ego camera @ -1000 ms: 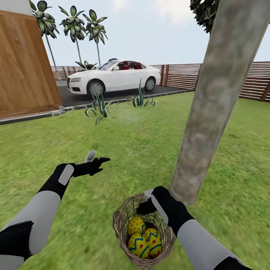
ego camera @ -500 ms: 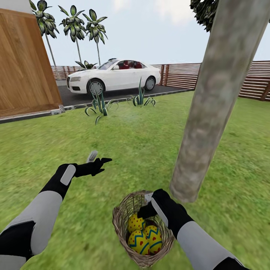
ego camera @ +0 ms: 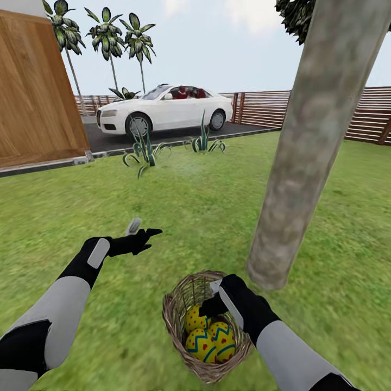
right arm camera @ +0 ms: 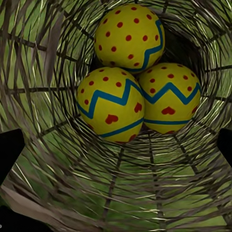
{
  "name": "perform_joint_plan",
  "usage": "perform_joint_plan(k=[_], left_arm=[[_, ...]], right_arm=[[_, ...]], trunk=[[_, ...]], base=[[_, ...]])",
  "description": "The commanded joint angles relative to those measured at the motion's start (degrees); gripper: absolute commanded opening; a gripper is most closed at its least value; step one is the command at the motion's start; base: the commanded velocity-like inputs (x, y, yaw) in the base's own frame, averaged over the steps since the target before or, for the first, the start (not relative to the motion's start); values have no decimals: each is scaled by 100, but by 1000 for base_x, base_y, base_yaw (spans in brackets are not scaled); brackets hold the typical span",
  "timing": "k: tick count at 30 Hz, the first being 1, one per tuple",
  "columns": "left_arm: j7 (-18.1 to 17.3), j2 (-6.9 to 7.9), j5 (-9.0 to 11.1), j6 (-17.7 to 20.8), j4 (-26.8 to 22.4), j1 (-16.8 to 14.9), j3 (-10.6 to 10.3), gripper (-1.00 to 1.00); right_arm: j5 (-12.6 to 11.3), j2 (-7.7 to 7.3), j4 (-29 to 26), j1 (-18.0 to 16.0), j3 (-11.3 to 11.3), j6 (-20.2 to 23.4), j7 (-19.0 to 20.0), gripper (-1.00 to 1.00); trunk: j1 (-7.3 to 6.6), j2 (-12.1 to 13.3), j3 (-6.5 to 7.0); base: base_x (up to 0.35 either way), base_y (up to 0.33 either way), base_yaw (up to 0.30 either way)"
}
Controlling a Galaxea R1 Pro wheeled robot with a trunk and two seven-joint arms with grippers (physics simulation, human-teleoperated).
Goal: Take the three Easter eggs out of the wicker basket on the lawn in the garden, then place them on the lawn next to a single tree (choose any tree) so that all three eggs are next to the same tree and none are left in the basket.
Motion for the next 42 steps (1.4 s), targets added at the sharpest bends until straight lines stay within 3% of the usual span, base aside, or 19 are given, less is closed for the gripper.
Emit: perform_joint_plan(k=[1,33,42], left_arm=[[-19,-3,-11,36,0,-4,24,100],[-14,-11,-11,36,8,-4,20,100],[-3,-37,-15,36,8,-4,22,100]], right_arm=[[11,-3,-3,-4,10,21,19,100],[62,-14,1,5,22,-92,8,100],[55,-28,-4,5,22,-210,20,100]], trunk=[[21,-44,-24],[724,-1327,-598],[747,-1339,-798]], base=[[0,0,0],[0,0,0],[0,0,0]])
